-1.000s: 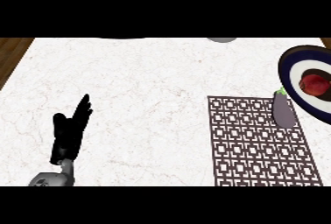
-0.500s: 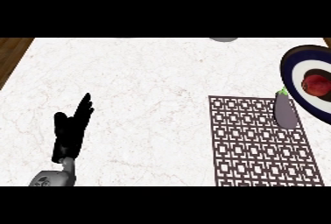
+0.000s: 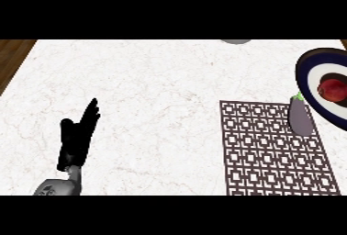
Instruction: Pick the pear from the placemat and place it in the plate
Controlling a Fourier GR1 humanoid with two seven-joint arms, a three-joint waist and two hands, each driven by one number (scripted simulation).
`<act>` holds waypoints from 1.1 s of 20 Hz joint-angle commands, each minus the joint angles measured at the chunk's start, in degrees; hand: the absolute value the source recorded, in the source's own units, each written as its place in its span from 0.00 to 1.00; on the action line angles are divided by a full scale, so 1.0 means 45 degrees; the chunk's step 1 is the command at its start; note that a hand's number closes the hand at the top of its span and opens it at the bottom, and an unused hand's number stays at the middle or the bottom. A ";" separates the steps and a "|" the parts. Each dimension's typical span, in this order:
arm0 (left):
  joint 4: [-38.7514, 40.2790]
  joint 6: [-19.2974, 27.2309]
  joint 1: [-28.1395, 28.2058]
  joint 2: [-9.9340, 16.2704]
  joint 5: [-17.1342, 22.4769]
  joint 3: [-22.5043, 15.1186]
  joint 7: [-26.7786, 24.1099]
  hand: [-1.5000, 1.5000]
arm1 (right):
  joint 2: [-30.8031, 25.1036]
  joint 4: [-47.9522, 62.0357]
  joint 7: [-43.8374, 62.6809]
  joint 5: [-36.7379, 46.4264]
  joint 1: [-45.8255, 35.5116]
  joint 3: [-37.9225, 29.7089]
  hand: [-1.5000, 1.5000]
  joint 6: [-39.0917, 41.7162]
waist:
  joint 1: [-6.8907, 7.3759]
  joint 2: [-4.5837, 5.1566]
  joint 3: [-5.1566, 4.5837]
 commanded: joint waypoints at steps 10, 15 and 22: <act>0.0683 -0.0043 0.0099 -0.0281 -0.0117 0.0015 -0.0647 0.50 | 0.0242 0.0157 -0.1083 0.0044 0.0408 0.0186 0.00 -0.0193 | 0.0011 -0.0011 -0.0022; 0.0365 -0.0093 -0.0452 -0.0168 0.0072 0.0232 0.0068 0.50 | -0.0287 0.0282 -0.1291 0.0037 0.0799 0.0129 0.00 -0.0357 | 0.0060 0.0044 0.0005; 0.0655 -0.0218 -0.0356 -0.0071 -0.0051 0.0256 -0.0474 0.50 | -0.0436 0.0442 -0.1276 -0.0112 0.0958 -0.0030 0.00 -0.0632 | 0.0154 0.0088 0.0019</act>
